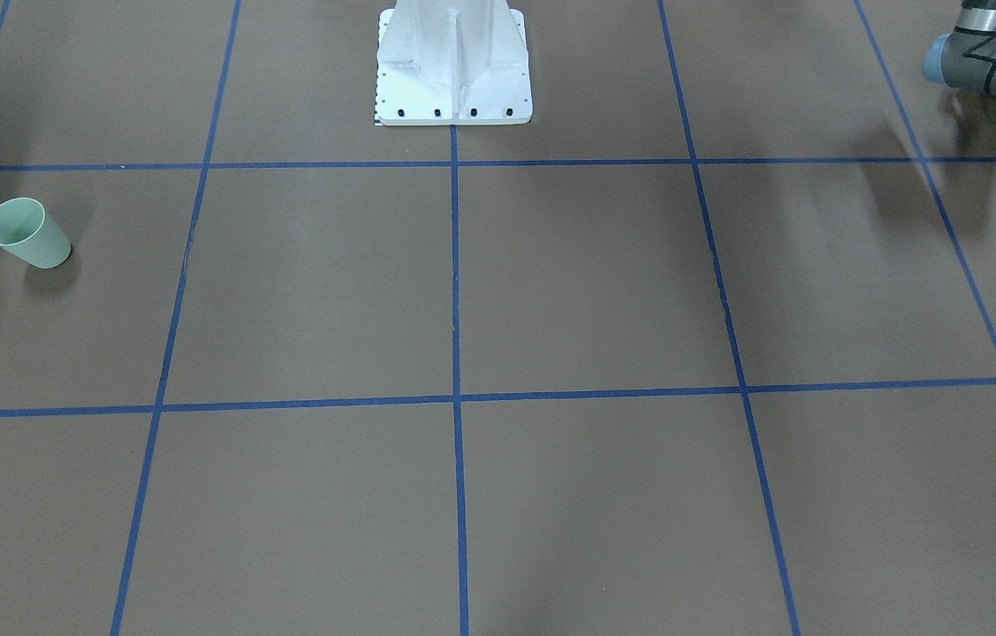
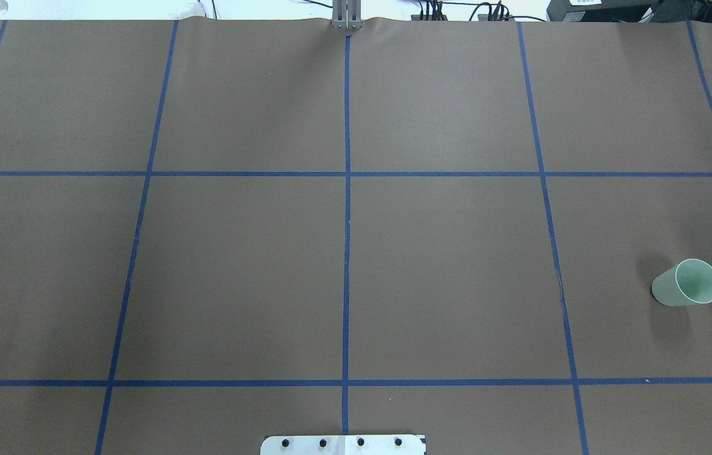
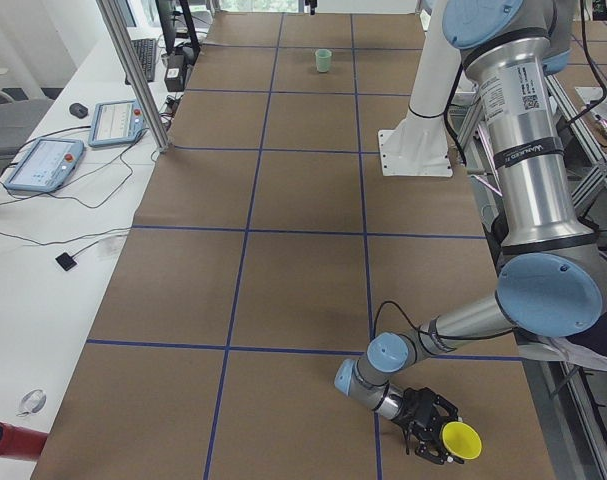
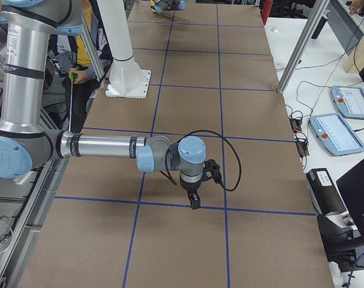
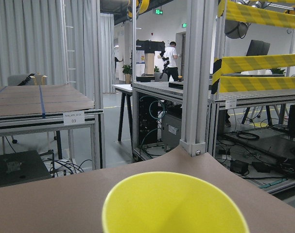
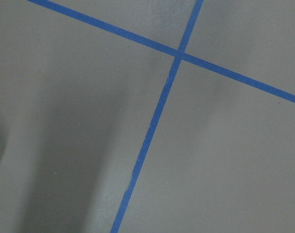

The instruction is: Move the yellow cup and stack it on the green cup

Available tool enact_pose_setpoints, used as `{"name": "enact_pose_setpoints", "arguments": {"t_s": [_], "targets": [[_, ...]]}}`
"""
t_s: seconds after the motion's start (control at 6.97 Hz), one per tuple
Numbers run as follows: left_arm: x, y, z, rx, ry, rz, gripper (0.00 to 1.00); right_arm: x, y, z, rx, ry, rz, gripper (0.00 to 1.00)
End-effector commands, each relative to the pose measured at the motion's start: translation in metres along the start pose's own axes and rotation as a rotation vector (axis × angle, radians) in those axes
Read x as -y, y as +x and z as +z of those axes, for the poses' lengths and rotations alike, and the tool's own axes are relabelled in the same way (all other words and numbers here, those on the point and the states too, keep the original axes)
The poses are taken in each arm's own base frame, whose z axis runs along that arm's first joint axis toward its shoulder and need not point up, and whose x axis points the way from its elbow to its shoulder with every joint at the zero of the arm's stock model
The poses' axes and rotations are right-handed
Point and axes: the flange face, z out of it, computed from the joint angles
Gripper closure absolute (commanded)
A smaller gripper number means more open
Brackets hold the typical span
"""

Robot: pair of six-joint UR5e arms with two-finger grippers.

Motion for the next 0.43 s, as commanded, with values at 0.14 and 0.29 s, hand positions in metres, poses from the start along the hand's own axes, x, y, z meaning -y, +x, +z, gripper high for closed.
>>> {"name": "enact_pose_setpoints", "arguments": {"t_s": [0.14,0.29], "targets": [[0.040,0.001,0.009,-0.096,0.091,0.116,0.85,-0.001,0.000,0.001,0.003,-0.002,0.008,0.00],[0.056,0.001,0.010,-0.129,0.146,0.140,0.85,0.000,0.000,0.001,0.004,-0.003,0.013,0.00]]}}
